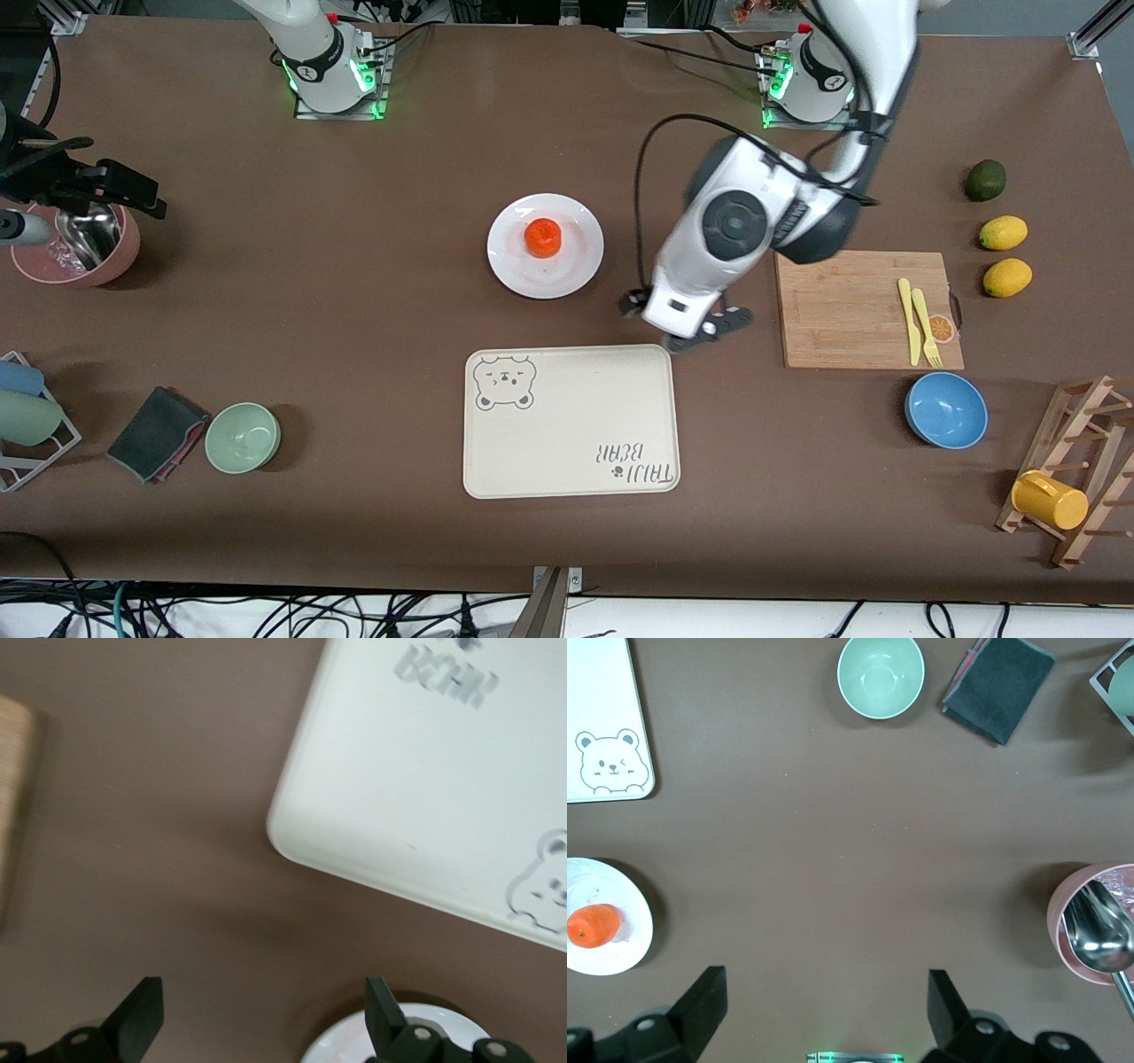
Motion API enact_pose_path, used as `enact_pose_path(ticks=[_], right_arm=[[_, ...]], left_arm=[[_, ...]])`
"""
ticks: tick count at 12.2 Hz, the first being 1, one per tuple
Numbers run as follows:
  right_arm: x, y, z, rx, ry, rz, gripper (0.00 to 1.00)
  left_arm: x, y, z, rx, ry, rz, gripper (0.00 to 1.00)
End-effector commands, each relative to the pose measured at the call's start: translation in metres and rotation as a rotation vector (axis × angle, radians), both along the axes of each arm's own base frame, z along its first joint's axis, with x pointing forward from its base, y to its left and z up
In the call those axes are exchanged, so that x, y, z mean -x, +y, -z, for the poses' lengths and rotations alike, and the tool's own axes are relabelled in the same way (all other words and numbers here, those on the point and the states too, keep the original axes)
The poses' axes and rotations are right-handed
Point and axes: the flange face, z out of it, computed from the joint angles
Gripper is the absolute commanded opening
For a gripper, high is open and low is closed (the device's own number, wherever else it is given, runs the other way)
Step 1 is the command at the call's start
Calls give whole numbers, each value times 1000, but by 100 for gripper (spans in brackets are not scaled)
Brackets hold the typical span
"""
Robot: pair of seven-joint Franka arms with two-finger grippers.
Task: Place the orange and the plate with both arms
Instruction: 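Open the left gripper and withdraw it toward its rest pose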
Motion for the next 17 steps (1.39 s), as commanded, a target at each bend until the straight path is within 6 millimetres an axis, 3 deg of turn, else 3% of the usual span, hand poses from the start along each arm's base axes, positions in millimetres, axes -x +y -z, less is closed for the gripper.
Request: enact_pose_path(ticks=[1, 5, 7, 10, 13, 17], right_arm=[[1, 1, -5, 5, -10, -3, 100], [1, 1, -6, 2, -14, -1, 100], [1, 1, -6, 2, -16, -1, 100], [0, -2, -5, 7, -16, 3, 100], [0, -6, -4, 10, -15, 8, 100], [-1, -13, -3, 8, -12, 22, 100]], left_arm=[[-25, 75, -20, 1, 20, 72, 100], [-52, 205, -34, 54, 27, 178, 100], [-54, 246, -47, 74, 14, 235, 100], [-49, 297, -68, 23, 11, 376, 100], [-32, 347, -117, 25, -29, 488, 100], [4, 350, -205, -16, -168, 486, 100]])
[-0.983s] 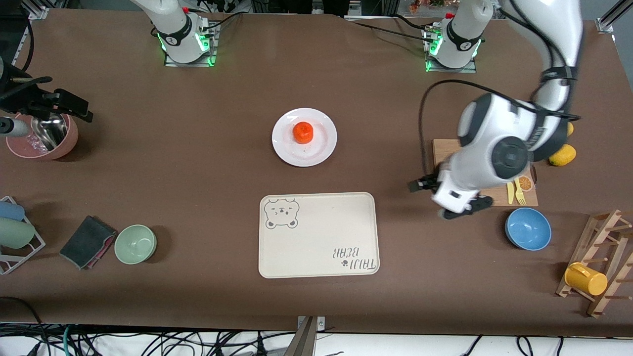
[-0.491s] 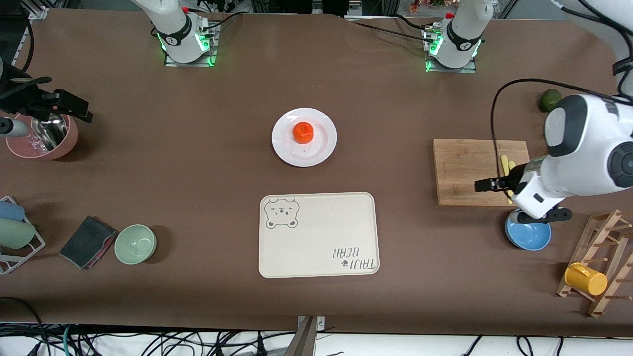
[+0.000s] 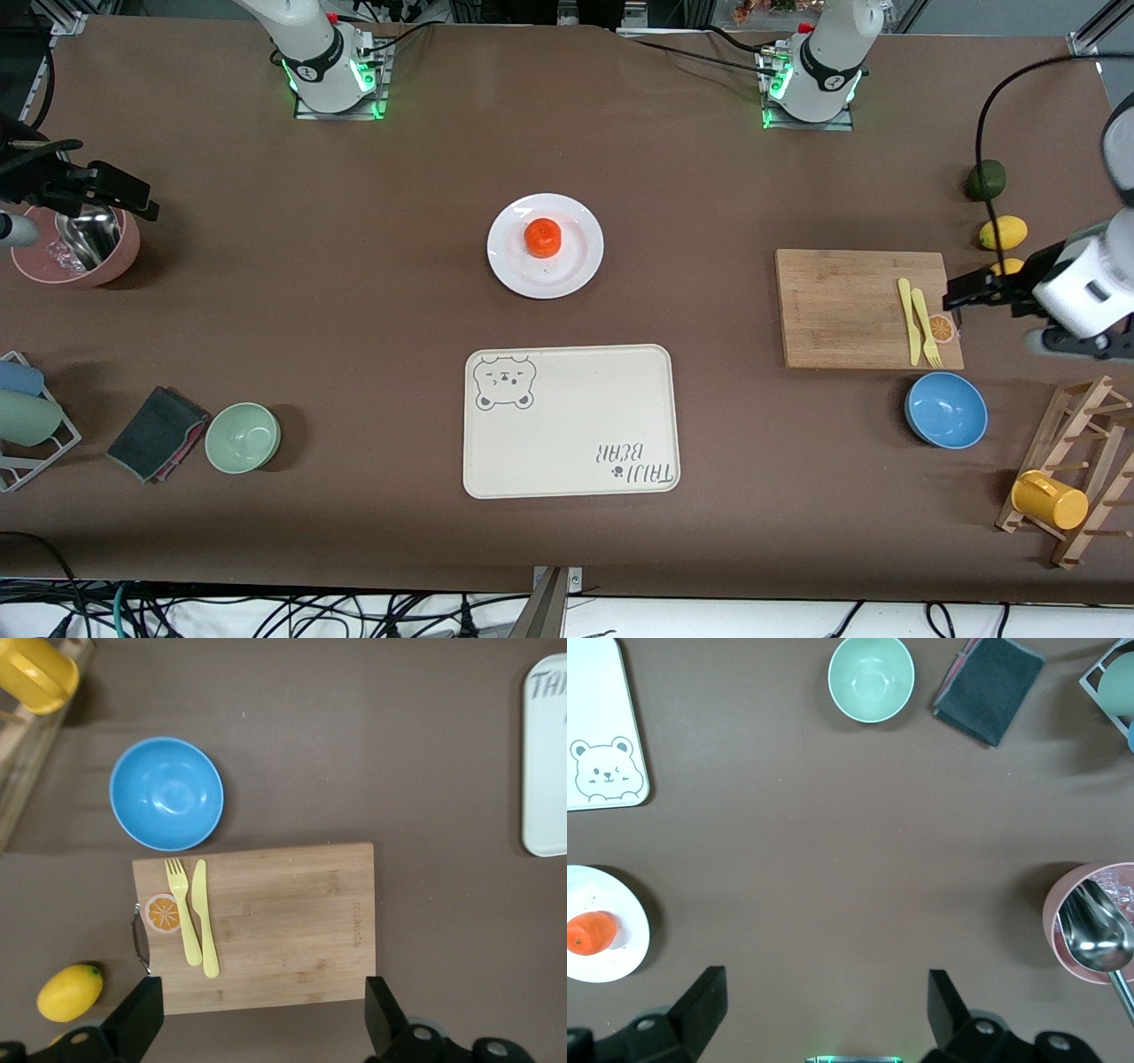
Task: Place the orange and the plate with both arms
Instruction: 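Open the left gripper and withdraw it toward its rest pose, then reach the right gripper toward the rim of the white plate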
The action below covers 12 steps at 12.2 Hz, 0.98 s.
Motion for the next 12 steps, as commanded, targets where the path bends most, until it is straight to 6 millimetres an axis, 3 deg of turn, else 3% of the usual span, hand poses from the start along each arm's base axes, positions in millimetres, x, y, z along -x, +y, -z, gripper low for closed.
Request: enact_pose_path(ticks=[1, 3, 8, 12], right_arm=[[0, -3, -2, 8, -6, -8, 100], [-4, 1, 4, 28, 3, -8, 100], [6, 11, 10, -41, 73, -66, 100], [8, 45, 47, -244, 140, -79, 100]], left_arm=[[35, 2, -55, -25, -74, 19, 100], [40, 2, -65, -26, -96, 19, 100], [39, 3, -64, -19, -90, 15, 100], [36, 5, -60, -14, -90, 13, 100]])
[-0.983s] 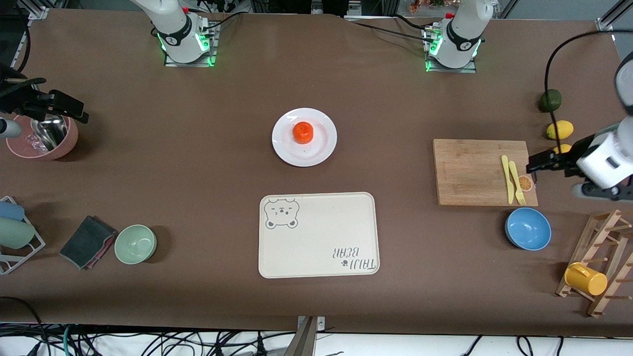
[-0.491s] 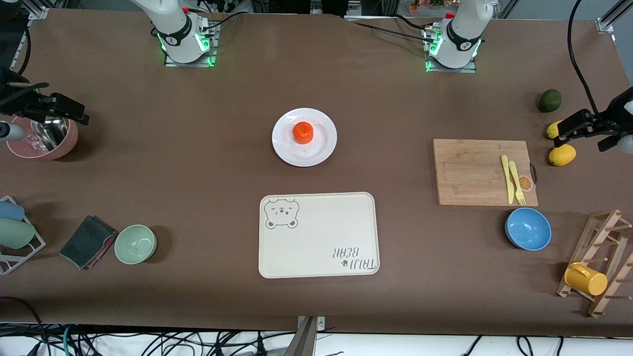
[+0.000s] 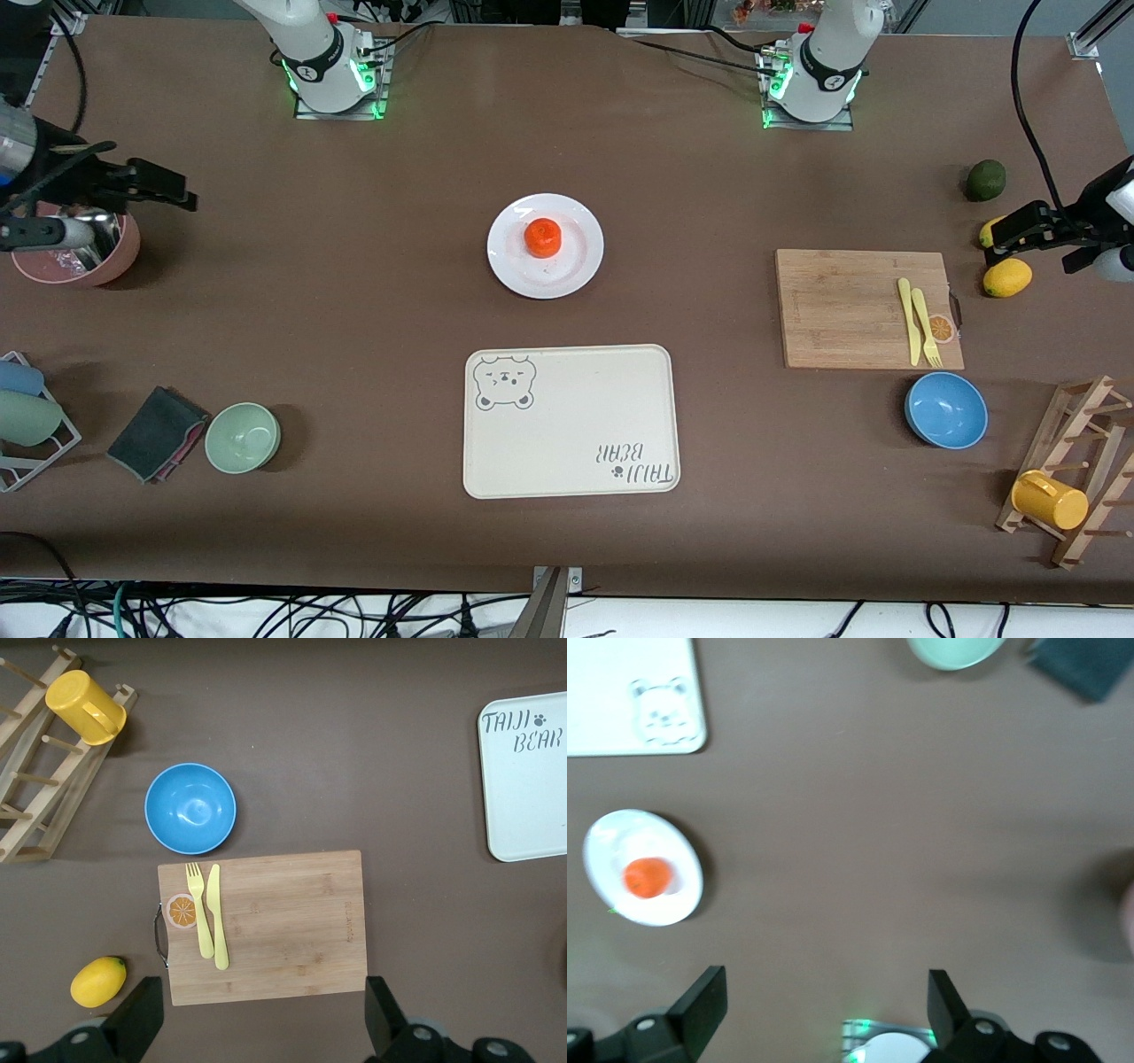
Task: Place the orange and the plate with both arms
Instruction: 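Reach the right gripper toward the rim of the white plate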
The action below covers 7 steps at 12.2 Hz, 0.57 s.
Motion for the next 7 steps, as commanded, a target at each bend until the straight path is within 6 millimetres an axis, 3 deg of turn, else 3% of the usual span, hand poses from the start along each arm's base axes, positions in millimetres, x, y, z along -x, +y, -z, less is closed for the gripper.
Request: enact_pose_path(ticks=[1, 2, 4, 7], right_arm=[[3, 20, 25, -123, 34, -9, 100], [3, 42, 30, -138, 40, -39, 100], [-4, 56, 51, -166, 32, -36, 100], [6, 70, 125, -296, -39, -68, 100]], left_arm=[[-2, 4, 1, -11, -9, 15, 100], [-3, 5, 4, -13, -3, 17, 100], [-5, 12, 1, -11, -32, 3, 100], [-7, 12, 2, -14, -32, 7, 100]])
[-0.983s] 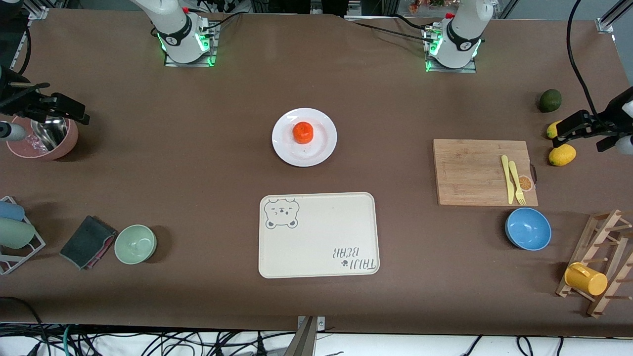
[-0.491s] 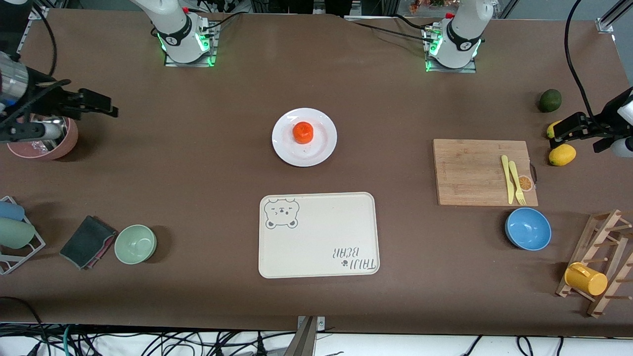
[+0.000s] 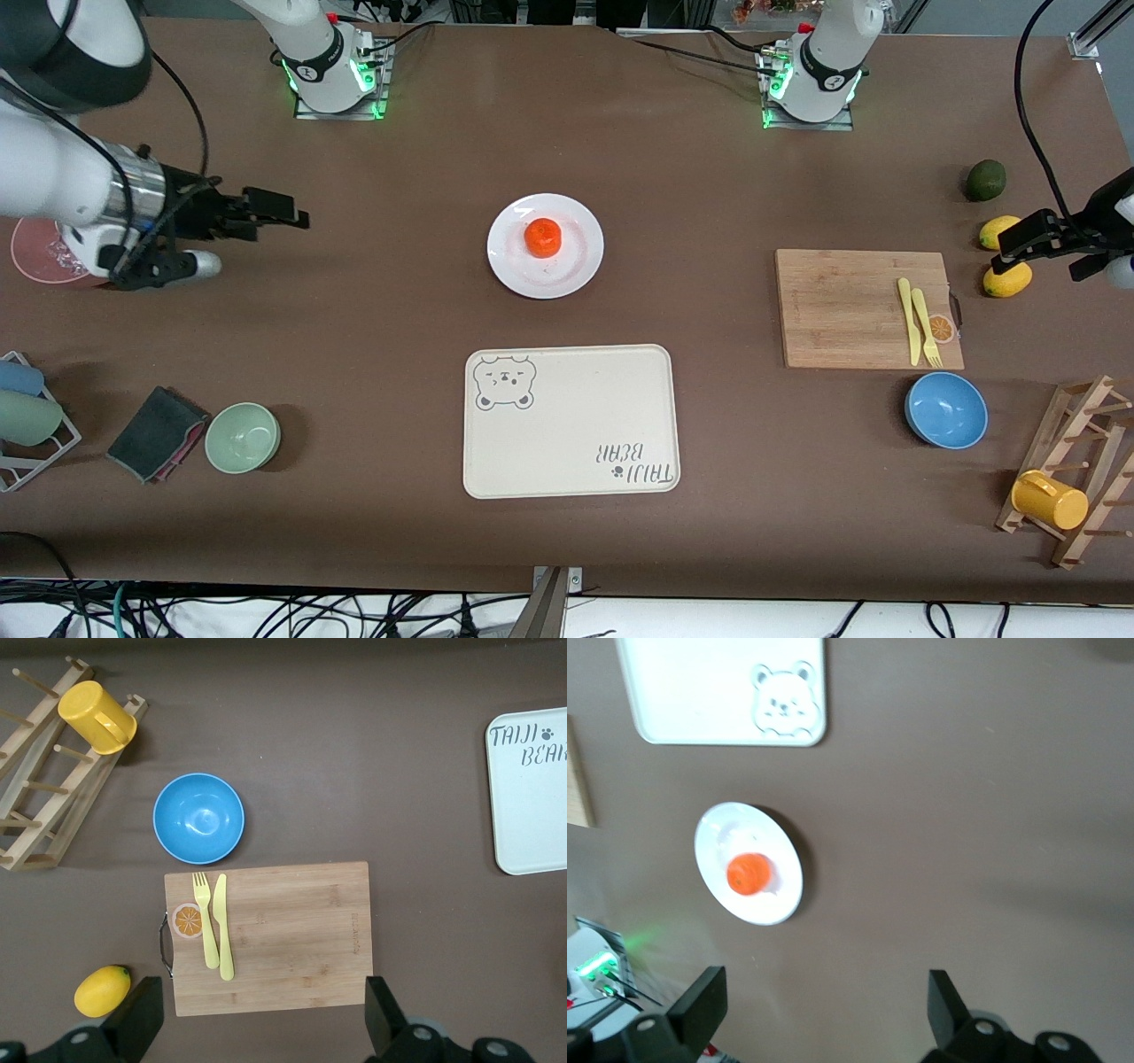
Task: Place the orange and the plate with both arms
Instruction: 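Reach the right gripper toward the rim of the white plate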
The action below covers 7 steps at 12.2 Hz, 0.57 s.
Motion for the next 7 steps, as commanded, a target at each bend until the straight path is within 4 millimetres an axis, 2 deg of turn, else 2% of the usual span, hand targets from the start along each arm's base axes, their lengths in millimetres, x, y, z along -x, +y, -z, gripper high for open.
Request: enact_pose_path(ticks=[1, 5, 7], right_arm=[[21, 9, 61, -101, -53, -27, 100], [43, 36, 136, -239, -52, -1, 100], [66, 56, 179, -332, -68, 20, 100]], left_arm=[[-2, 3, -2, -12, -11, 20, 100], [-2, 3, -1, -10, -10, 20, 100], [-2, 4, -2, -9, -11, 17, 100]])
